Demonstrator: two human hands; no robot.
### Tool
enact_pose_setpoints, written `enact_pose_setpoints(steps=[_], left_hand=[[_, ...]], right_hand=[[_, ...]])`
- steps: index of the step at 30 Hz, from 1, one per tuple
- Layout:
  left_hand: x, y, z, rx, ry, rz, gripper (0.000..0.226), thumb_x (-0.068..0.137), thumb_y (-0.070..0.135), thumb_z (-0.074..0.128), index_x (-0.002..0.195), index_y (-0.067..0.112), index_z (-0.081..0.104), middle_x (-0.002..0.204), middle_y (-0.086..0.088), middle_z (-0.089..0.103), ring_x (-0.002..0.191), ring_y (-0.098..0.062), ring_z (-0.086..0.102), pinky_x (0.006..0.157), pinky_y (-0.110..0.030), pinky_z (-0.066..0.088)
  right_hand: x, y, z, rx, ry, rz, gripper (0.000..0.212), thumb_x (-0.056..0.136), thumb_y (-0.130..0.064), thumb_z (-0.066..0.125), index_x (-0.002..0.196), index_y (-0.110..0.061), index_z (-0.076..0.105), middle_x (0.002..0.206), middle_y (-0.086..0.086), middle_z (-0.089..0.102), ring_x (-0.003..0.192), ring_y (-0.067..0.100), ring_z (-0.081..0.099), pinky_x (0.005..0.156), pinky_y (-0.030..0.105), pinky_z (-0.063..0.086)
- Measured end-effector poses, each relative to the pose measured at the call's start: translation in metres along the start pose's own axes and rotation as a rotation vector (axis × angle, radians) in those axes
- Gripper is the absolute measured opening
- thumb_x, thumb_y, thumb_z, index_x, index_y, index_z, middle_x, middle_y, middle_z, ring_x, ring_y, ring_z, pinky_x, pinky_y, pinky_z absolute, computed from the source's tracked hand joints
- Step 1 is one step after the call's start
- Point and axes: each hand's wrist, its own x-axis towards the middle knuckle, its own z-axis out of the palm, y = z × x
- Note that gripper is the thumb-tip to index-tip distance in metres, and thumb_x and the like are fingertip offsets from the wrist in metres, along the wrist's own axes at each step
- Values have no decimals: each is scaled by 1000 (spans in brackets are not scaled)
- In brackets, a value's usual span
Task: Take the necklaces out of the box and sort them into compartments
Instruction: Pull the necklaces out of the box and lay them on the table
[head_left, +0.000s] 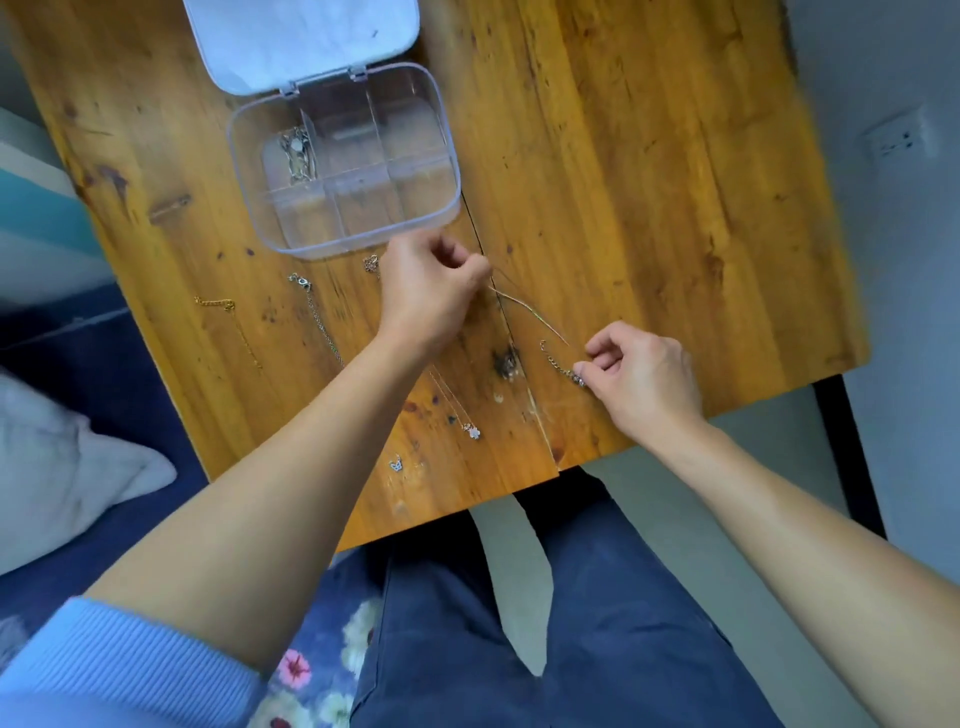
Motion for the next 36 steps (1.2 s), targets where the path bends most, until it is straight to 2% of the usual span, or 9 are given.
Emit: enact_pose_setpoints(steps=[3, 6, 10, 14, 19, 23, 29, 32, 36], left_hand=[[-9, 0, -18, -294, 116, -151, 14, 76, -6, 63, 67, 3, 57, 63, -18, 61, 46, -15, 59, 50, -25, 48], [-14, 2, -26, -408, 177, -237, 19, 79, -12, 59, 69, 3, 55, 65, -15, 60, 45, -14, 57, 46, -21, 46], [-13, 5, -33, -575, 205, -338, 16, 82, -13, 59, 81, 3, 58, 68, -12, 62, 50, -15, 60, 51, -21, 51], [-6, 8, -38, -684, 151, -387, 18, 79, -15, 60, 87, 1, 62, 73, -14, 64, 56, -18, 63, 59, -23, 57], [0, 13, -34, -668, 187, -353, 16, 79, -17, 62, 83, -1, 62, 74, -16, 63, 57, -20, 63, 62, -25, 59], [7, 15, -28, -617, 264, -344, 16, 80, -17, 63, 77, 0, 63, 75, -17, 65, 62, -23, 66, 63, -27, 60], [15, 5, -10, -491, 351, -307, 27, 79, -17, 59, 66, 7, 63, 63, -8, 64, 62, -22, 69, 66, -32, 61], [16, -1, -11, -445, 289, -291, 29, 80, -16, 57, 67, 9, 67, 64, -6, 67, 66, -20, 70, 72, -31, 61], [14, -2, -20, -409, 170, -221, 24, 84, -11, 57, 74, 8, 68, 68, -9, 66, 71, -24, 70, 75, -35, 61]], right_hand=[[-3, 4, -3, -87, -57, -98, 10, 82, -30, 73, 88, -24, 68, 83, -6, 67, 81, 22, 65, 70, 34, 52], [-3, 2, -7, -209, -107, -196, 11, 88, -33, 65, 90, -22, 68, 93, -2, 64, 85, 26, 62, 66, 30, 40], [-4, 3, -14, -311, -151, -305, 20, 90, -41, 62, 91, -21, 66, 97, -3, 59, 89, 21, 57, 67, 30, 36], [-8, 7, -15, -338, -129, -398, 17, 92, -34, 61, 89, -17, 62, 93, 0, 59, 85, 21, 58, 64, 30, 38], [-8, 0, -15, -35, -222, -293, 11, 84, -26, 73, 79, -18, 68, 68, -8, 64, 65, 12, 61, 63, 29, 51], [-19, -12, 2, 194, -316, -131, 15, 76, -27, 81, 73, -22, 67, 63, -7, 64, 60, 8, 58, 63, 31, 54], [-20, -12, 24, 121, -322, -170, 17, 81, -33, 76, 73, -22, 66, 58, -8, 63, 62, 12, 63, 64, 34, 56], [-19, -9, 20, 73, -313, -232, 18, 81, -36, 75, 75, -21, 66, 57, -9, 64, 60, 8, 62, 62, 28, 51], [-11, -6, 7, 22, -310, -231, 13, 80, -34, 76, 77, -24, 68, 61, -11, 65, 63, 8, 62, 63, 33, 55]])
